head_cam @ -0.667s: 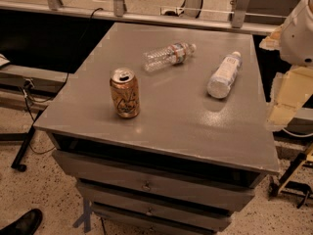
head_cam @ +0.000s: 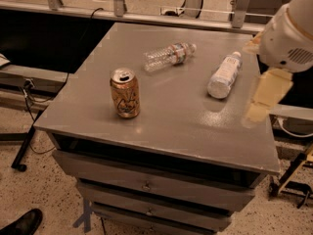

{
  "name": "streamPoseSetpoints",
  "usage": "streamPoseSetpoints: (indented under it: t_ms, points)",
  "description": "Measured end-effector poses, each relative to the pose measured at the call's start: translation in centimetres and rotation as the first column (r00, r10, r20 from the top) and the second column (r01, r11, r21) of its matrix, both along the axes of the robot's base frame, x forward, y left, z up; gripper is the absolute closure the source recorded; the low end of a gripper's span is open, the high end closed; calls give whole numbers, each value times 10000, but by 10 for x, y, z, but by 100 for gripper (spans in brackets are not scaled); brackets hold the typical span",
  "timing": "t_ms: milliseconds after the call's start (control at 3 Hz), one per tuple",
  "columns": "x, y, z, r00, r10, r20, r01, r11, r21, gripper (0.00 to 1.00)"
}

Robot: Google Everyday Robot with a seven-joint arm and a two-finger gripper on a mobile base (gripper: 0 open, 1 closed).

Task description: Pick orange can

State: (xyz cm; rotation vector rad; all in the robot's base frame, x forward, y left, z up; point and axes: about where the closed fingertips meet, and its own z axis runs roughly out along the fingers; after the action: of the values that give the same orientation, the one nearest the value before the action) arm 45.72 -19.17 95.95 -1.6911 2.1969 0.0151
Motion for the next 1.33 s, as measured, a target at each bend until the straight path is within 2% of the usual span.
streamPoseSetpoints:
  t_ms: [333,667,1000,1333]
  points:
    - [34,53,-22,9994,343,-105,-324,9885,1477,0]
    - [50,103,-36,9969,780,-135,-715,9603,2695,0]
    - [59,150,-53,9904,1379,73,-1299,9122,3886,0]
    - [71,181,-70,9850,1675,422,-1672,8626,4775,0]
